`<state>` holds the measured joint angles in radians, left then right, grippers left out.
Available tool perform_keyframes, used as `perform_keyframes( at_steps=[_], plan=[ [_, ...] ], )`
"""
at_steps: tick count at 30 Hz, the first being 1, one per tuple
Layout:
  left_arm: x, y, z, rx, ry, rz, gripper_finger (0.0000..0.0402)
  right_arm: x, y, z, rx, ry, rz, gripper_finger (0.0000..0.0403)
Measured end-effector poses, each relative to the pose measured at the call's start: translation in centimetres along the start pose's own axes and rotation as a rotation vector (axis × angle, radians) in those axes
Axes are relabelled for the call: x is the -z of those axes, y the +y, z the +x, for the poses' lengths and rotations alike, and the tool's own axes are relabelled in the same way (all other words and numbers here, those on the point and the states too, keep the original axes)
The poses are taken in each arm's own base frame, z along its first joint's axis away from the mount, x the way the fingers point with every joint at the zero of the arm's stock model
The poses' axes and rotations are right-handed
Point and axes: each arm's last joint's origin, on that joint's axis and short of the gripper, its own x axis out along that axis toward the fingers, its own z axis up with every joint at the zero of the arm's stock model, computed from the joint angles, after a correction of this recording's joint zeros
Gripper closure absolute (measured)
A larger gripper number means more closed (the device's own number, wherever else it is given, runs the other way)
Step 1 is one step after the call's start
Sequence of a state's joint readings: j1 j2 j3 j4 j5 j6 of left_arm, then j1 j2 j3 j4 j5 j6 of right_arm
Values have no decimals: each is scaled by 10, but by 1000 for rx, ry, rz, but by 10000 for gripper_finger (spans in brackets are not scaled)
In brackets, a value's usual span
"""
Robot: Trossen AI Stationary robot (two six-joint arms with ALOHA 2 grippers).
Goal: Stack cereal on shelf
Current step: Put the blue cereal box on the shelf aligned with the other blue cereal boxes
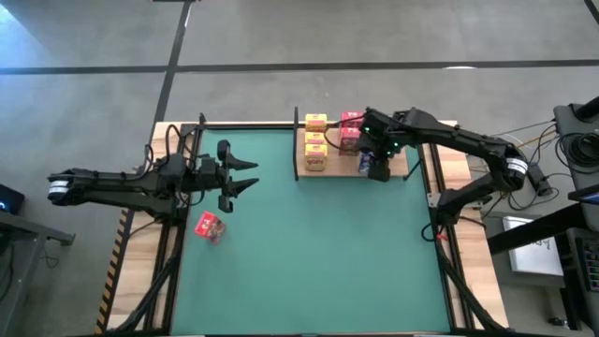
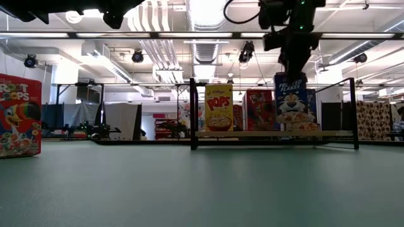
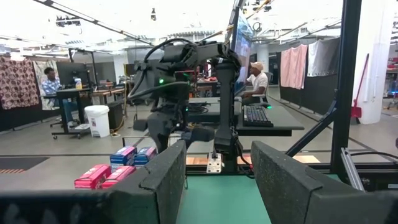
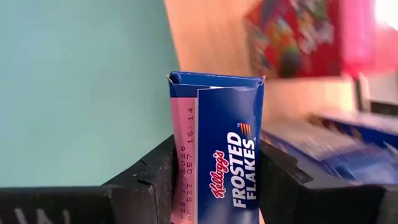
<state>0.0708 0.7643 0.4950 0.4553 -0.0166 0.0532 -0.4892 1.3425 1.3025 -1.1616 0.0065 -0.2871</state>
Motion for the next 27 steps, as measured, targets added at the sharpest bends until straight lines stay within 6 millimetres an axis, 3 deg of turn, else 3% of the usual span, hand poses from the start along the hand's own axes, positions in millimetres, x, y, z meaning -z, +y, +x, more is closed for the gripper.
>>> perform_keyframes(
  at_steps=[4, 12, 27],
  plan=[
    [0, 0, 0, 0, 0, 0, 235, 13, 0, -14, 90, 35, -1, 240],
    [0, 0, 0, 0, 1, -3, 235, 26, 4, -34, 108, -11, -4, 239],
    [0, 0, 0, 0, 0, -8, 235, 35, 6, -8, 133, 47, -42, 239]
  ],
)
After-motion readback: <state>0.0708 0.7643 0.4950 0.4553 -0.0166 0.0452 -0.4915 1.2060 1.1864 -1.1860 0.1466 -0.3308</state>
